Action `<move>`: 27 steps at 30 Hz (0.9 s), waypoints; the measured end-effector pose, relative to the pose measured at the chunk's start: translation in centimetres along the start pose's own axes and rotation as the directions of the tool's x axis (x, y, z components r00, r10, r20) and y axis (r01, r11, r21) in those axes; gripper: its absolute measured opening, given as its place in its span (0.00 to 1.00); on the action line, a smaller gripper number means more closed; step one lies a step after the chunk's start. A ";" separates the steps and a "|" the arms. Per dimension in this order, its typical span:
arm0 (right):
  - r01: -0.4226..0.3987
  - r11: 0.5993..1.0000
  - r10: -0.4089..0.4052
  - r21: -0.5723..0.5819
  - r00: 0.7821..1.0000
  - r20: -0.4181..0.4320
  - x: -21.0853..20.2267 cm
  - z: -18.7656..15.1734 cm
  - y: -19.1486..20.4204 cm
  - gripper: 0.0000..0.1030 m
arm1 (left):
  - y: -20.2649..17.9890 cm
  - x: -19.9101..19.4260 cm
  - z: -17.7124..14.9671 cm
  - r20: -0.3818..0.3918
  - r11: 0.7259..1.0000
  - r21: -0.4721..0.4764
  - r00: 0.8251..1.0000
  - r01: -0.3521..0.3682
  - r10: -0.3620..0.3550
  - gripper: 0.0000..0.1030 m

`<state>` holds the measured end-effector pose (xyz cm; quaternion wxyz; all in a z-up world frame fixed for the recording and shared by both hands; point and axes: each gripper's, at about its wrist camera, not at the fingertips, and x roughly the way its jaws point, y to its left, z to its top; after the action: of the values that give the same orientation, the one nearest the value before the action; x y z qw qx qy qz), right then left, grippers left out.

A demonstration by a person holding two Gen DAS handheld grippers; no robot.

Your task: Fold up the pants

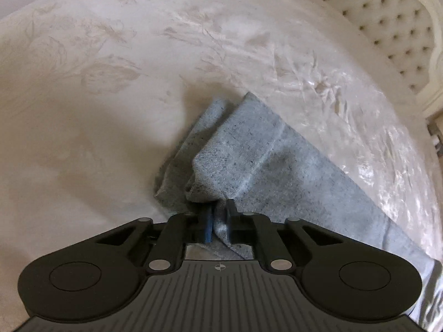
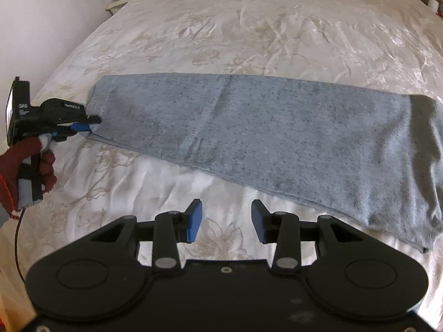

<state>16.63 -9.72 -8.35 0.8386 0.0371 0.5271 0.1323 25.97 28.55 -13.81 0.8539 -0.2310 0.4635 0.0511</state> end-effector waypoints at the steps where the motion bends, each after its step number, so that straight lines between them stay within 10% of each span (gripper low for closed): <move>1: -0.001 1.000 0.001 -0.005 1.000 0.001 0.1 0.2 0.1 0.41 | -0.1 -0.2 0.0 0.009 1.000 0.010 1.000 -0.007 0.007 0.06; 15: -0.026 0.999 0.027 -0.028 0.999 0.031 1.0 3.2 1.1 0.41 | 0.4 -2.4 -0.4 0.096 0.991 0.045 0.988 -0.128 0.123 0.05; 27: -0.083 0.996 0.084 -0.023 0.995 0.053 3.5 7.1 2.2 0.39 | 1.7 -4.3 -0.3 0.085 0.988 0.145 0.994 0.057 -0.069 0.24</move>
<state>24.02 -6.13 -7.78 0.8465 0.0539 0.5010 0.1718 22.83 30.45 -11.06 0.8893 -0.1816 0.4197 0.0011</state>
